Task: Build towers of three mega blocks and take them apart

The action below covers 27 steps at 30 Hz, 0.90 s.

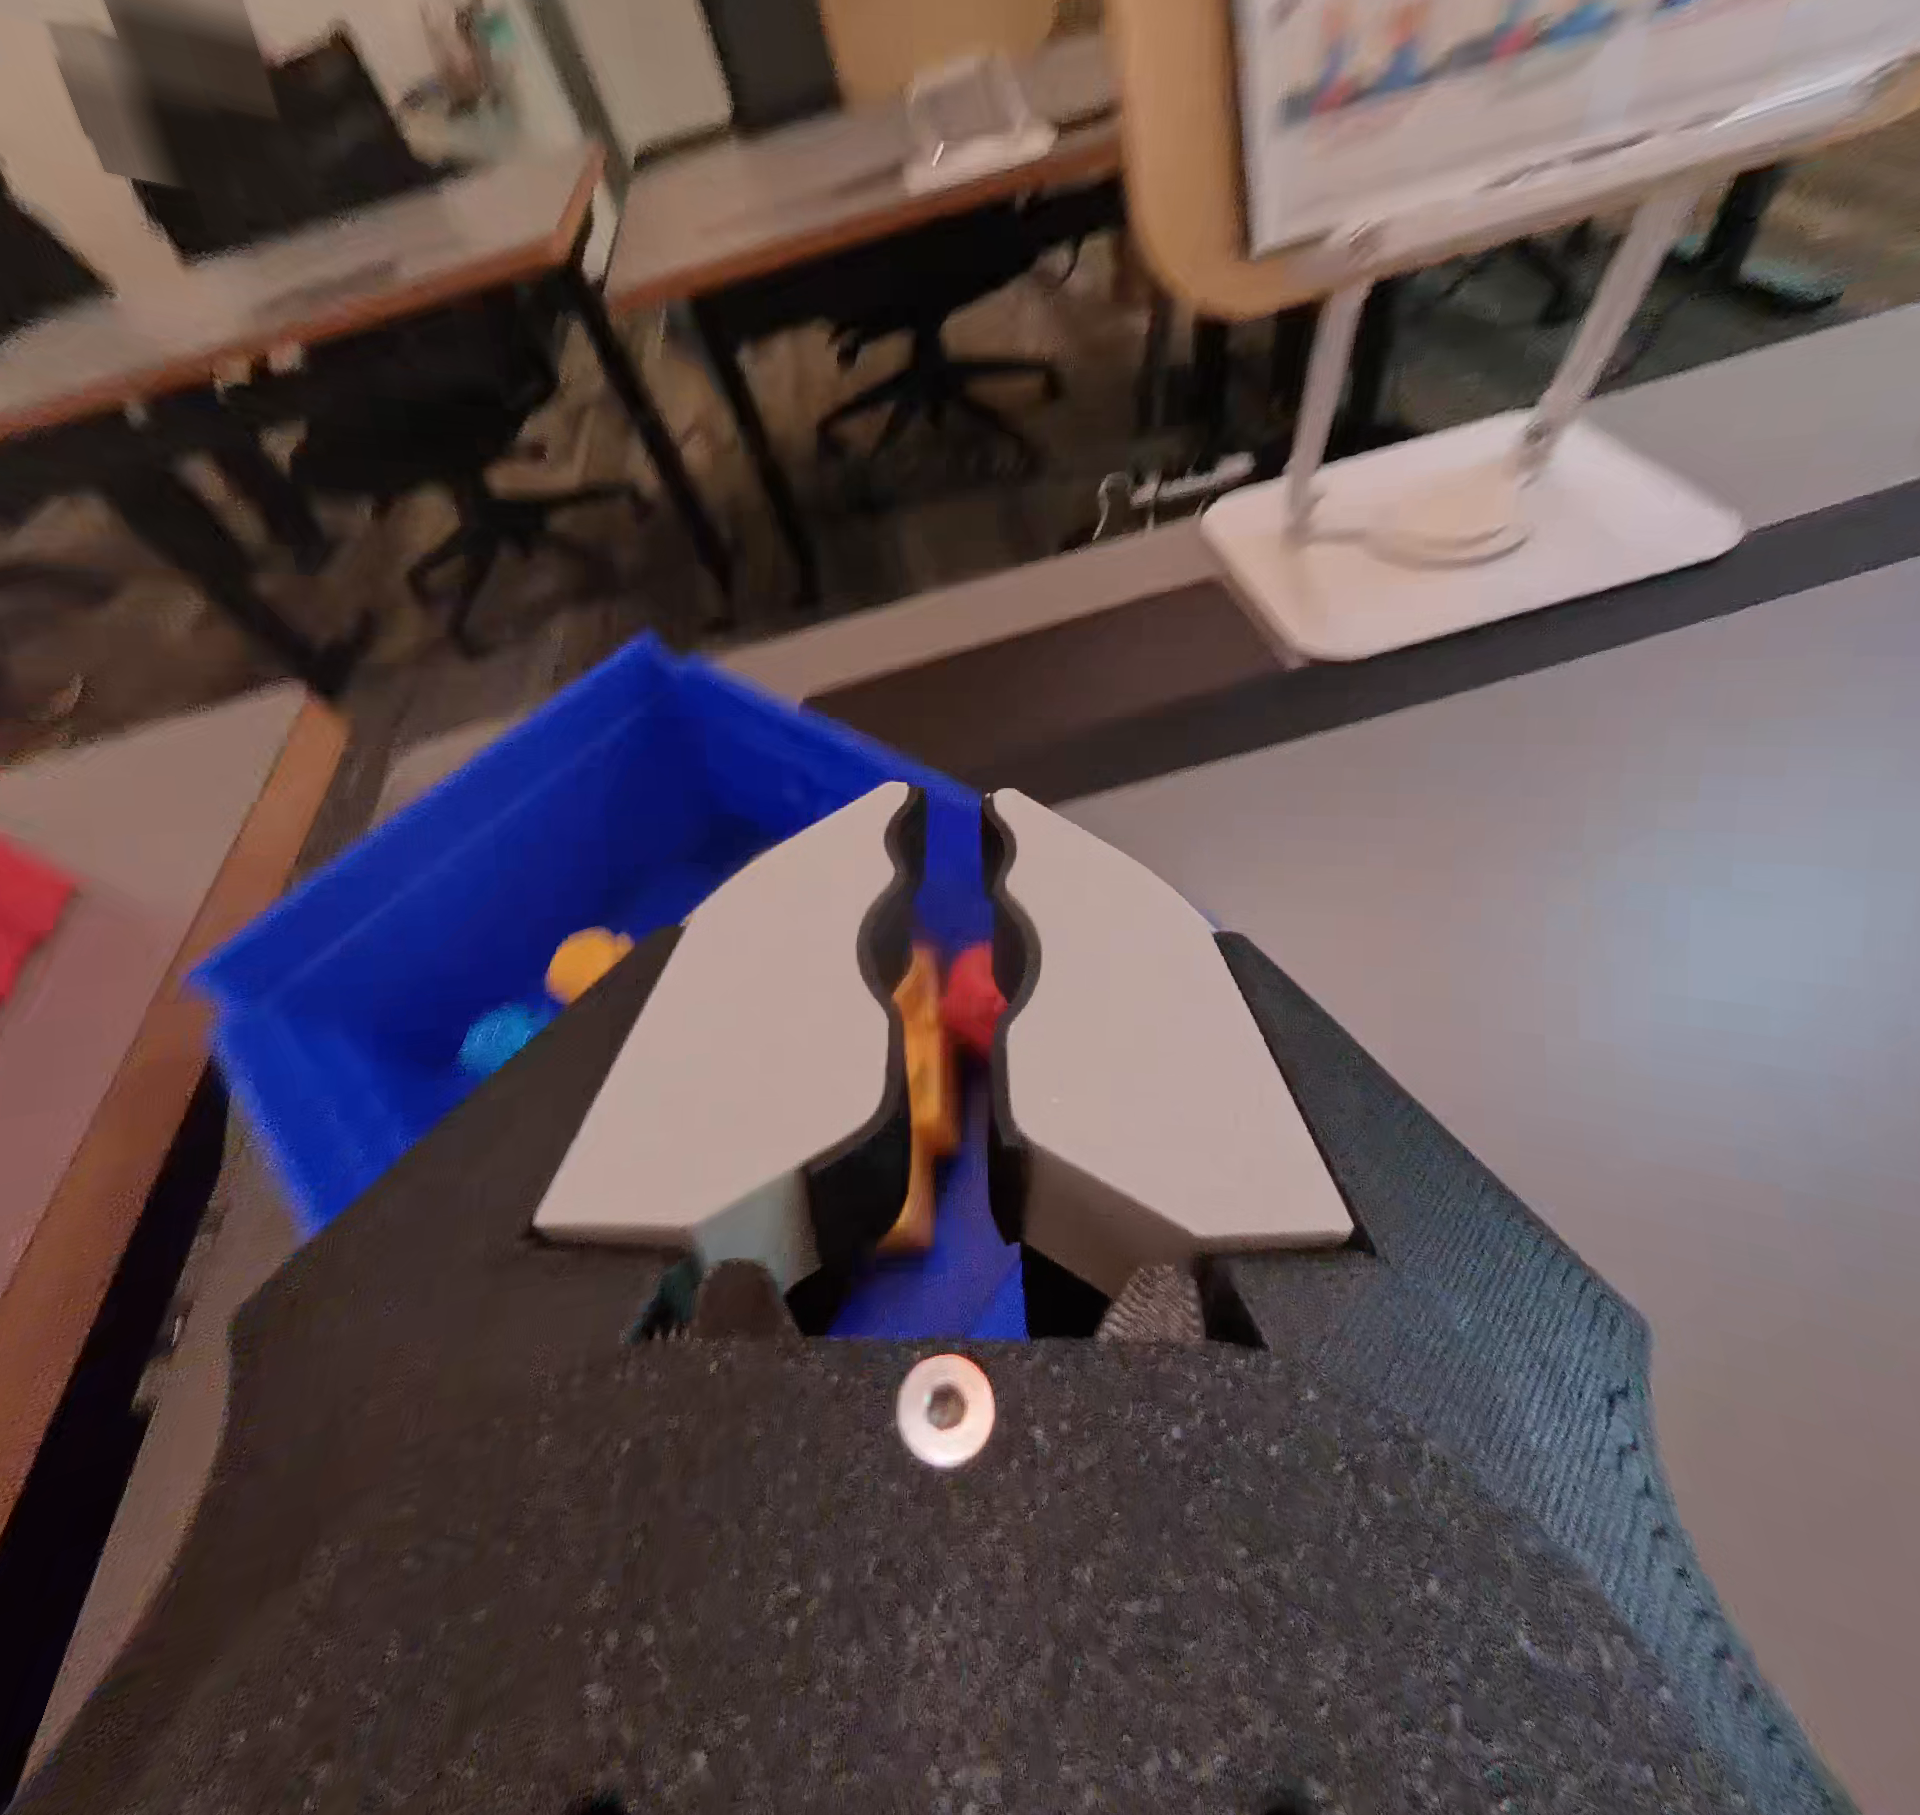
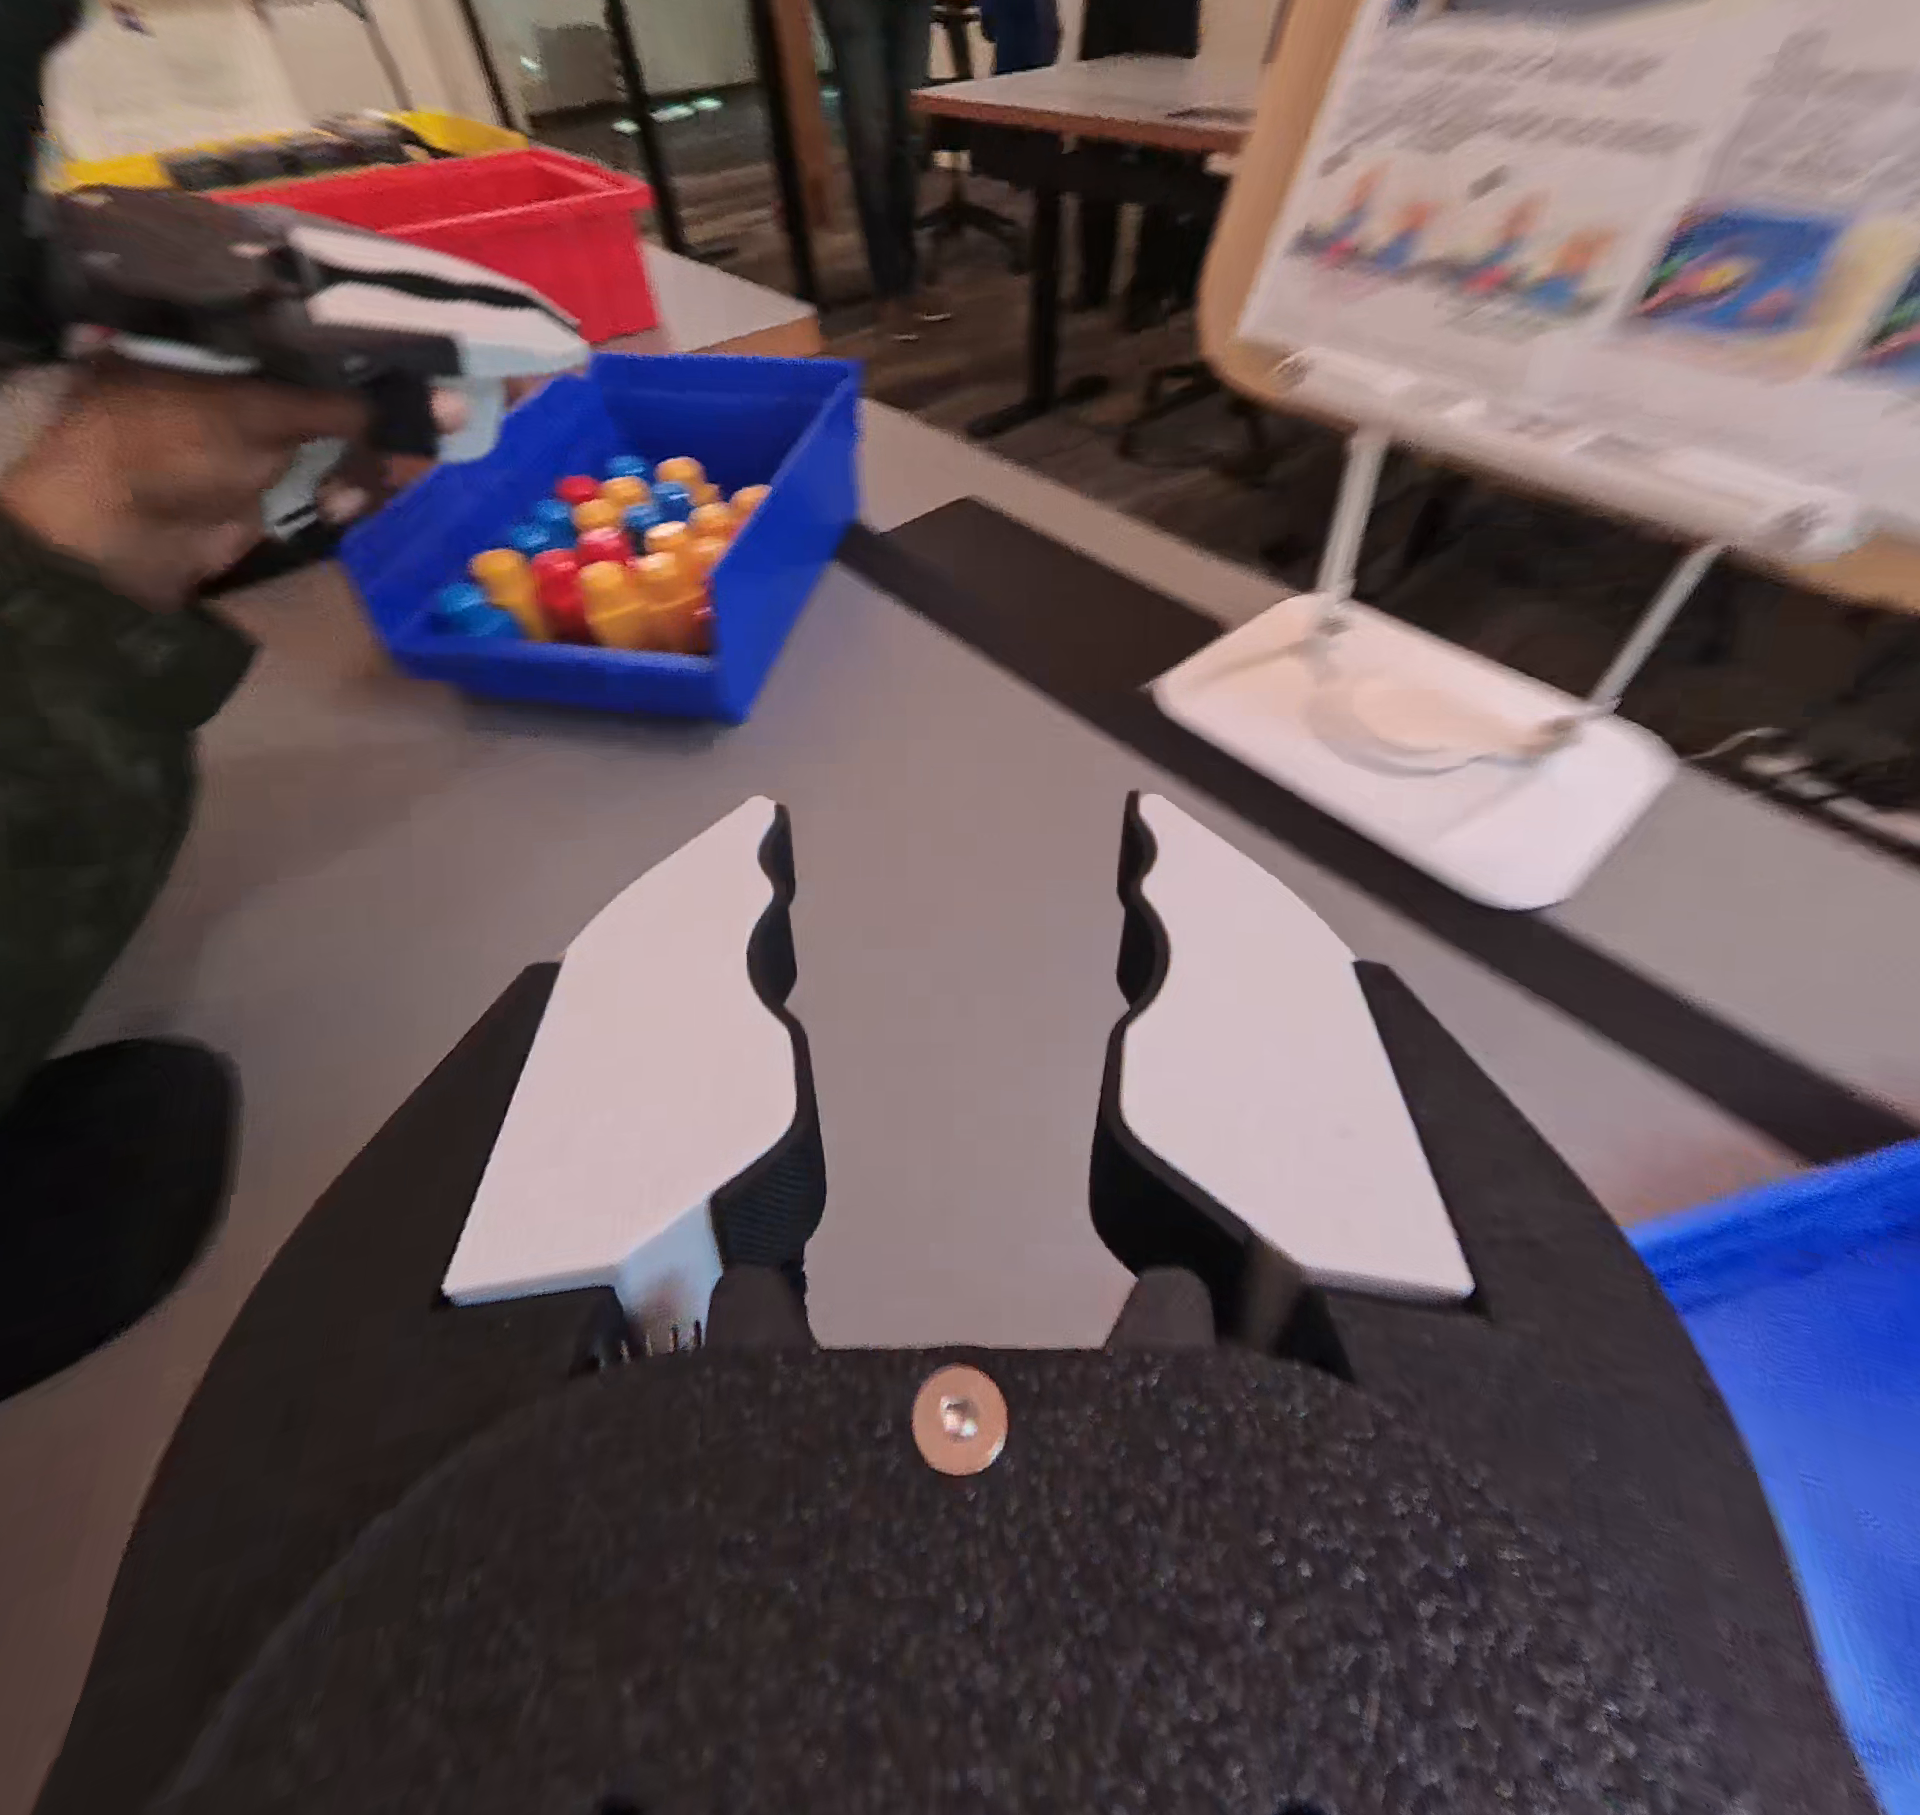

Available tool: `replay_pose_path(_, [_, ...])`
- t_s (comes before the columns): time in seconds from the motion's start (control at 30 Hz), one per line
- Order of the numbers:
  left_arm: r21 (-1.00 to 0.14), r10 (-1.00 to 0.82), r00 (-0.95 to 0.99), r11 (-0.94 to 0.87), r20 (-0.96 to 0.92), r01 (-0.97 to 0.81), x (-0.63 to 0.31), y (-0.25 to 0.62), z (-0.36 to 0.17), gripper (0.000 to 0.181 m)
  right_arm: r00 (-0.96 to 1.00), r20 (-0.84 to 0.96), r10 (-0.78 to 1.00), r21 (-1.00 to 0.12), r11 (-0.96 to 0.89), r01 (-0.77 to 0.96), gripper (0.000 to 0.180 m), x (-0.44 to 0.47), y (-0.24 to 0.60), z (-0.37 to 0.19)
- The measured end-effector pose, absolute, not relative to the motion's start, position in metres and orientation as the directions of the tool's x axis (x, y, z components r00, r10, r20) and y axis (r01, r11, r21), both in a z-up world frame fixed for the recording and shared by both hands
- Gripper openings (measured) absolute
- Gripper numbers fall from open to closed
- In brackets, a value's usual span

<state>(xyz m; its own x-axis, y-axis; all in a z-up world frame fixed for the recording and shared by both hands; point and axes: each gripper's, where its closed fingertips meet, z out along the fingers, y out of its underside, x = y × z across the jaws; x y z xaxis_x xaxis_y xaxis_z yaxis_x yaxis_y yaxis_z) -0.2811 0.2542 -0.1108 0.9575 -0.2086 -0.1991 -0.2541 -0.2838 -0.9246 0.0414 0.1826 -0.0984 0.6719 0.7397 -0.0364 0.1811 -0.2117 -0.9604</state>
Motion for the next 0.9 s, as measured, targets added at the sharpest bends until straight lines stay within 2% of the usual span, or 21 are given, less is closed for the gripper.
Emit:
replay_pose_path(0.1, [-0.857,-0.154,0.981,-0.483,-0.122,-0.182,-0.324,0.249,-0.148,0.026,0.633,-0.139,0.762,-0.949,-0.284,0.134,0.058,0.018,0.151,-0.144])
replay_pose_path(0.2, [-0.698,-0.136,0.974,-0.679,-0.183,-0.226,-0.348,0.244,-0.199,0.043,0.603,-0.214,0.769,-0.934,-0.341,0.103,0.054,0.011,0.143,-0.178])
replay_pose_path(0.4, [-0.552,-0.209,0.954,-0.78,-0.213,-0.294,-0.344,0.248,-0.253,0.043,0.582,-0.209,0.786,-0.942,-0.322,0.096,0.049,0.024,0.15,-0.195])
replay_pose_path(0.43, [-0.536,-0.206,0.953,-0.791,-0.221,-0.295,-0.346,0.249,-0.26,0.036,0.578,-0.218,0.786,-0.942,-0.324,0.085,0.048,0.026,0.15,-0.195])
replay_pose_path(0.7, [-0.54,-0.187,0.94,-0.779,-0.285,-0.319,-0.346,0.253,-0.254,0.034,0.565,-0.215,0.797,-0.941,-0.324,0.099,0.045,0.022,0.143,-0.2])
replay_pose_path(0.77, [-0.577,-0.167,0.927,-0.741,-0.337,-0.343,-0.346,0.252,-0.225,0.034,0.565,-0.202,0.8,-0.943,-0.315,0.109,0.045,0.022,0.142,-0.201])
replay_pose_path(0.83, [-0.669,-0.174,0.922,-0.643,-0.345,-0.372,-0.326,0.248,-0.176,0.034,0.571,-0.184,0.8,-0.949,-0.297,0.11,0.044,0.023,0.143,-0.199])
replay_pose_path(0.9, [-0.755,-0.277,0.9,-0.491,-0.336,-0.434,-0.282,0.237,-0.129,0.034,0.583,-0.177,0.793,-0.954,-0.283,0.096,0.042,0.026,0.145,-0.195])
